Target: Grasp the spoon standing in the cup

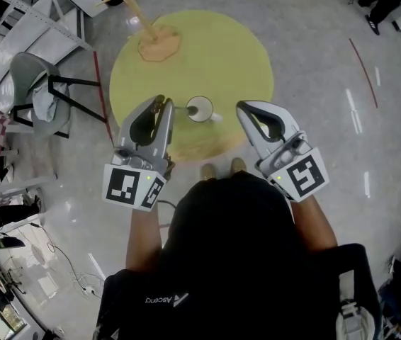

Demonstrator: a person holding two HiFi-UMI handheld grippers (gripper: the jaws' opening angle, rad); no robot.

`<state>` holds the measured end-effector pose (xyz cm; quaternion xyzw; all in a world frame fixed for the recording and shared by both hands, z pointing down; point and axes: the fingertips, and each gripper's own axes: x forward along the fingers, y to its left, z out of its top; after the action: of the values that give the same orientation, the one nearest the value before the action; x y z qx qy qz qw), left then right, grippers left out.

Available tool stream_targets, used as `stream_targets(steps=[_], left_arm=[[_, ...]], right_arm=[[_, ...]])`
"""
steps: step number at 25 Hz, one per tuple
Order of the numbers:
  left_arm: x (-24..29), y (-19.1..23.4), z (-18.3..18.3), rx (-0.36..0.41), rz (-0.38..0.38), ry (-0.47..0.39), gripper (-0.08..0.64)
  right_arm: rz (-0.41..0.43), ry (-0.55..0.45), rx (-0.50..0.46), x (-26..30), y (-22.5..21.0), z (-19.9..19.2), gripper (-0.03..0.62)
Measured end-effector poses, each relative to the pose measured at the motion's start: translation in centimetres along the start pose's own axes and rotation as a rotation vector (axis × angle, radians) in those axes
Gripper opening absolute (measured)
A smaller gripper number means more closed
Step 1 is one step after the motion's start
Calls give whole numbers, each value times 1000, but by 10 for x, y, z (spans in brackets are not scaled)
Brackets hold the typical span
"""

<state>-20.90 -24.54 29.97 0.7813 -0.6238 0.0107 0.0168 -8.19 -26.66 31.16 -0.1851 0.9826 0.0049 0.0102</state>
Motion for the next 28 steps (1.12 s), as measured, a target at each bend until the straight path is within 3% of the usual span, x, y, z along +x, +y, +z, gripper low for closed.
stream_targets(steps=[28], left_arm=[[-1, -9, 7, -3, -3, -26, 58]], right_arm=[[-2, 19, -19, -7, 0, 0, 3]])
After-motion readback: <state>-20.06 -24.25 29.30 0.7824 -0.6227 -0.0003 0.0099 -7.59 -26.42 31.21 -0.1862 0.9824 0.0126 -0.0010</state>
